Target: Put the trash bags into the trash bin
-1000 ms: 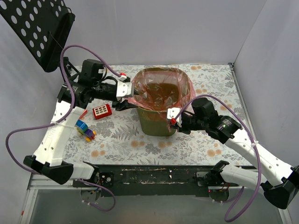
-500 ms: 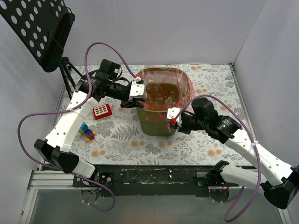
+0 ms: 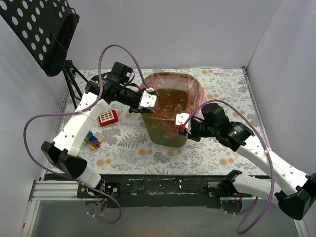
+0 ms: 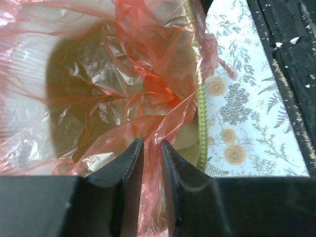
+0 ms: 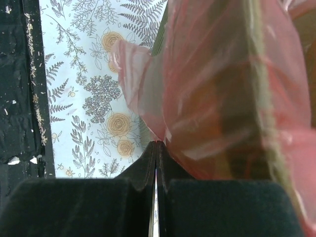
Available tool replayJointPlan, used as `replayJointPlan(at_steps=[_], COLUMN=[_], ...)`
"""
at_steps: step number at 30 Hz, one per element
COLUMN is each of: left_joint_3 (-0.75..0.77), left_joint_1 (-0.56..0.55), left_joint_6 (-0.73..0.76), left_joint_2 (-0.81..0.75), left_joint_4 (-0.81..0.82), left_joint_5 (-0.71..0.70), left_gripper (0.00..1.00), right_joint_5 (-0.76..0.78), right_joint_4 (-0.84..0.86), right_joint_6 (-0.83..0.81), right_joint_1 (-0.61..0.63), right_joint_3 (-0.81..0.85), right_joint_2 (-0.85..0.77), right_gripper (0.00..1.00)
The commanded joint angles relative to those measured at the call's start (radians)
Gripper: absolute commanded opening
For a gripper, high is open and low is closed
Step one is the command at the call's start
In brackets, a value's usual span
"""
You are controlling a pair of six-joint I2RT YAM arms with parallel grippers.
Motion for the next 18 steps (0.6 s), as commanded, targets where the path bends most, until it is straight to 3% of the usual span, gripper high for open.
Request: replayJointPlan(at_steps=[1, 3, 11, 18], left_joint_3=[0.128, 0.152, 0.156, 0.048], left_joint_1=[-0.009, -0.009, -0.009, -0.009], left_joint_6=[0.084, 0.094, 0.048, -0.051], left_joint_2=[0.098, 0.102, 0.018, -0.109], left_joint_4=[-0.128, -0.127, -0.064, 0.0], left_joint_5=[-0.036, -0.032, 0.001, -0.013], left_gripper=[0.13, 0.0, 0.0, 0.0], right_joint_5=[0.0, 0.006, 0.0, -0.049], right_joint_4=[0.05, 0.051, 0.044, 0.001], right_joint_6=[0.021, 0.026, 0.033, 0.016], right_joint_1=[0.006, 0.006, 0.006, 0.006], right_joint_3=[0.027, 0.03, 0.051, 0.1], right_joint_2=[0.004, 0.001, -0.01, 0.013], right_gripper=[0.01, 0.01, 0.01, 0.01])
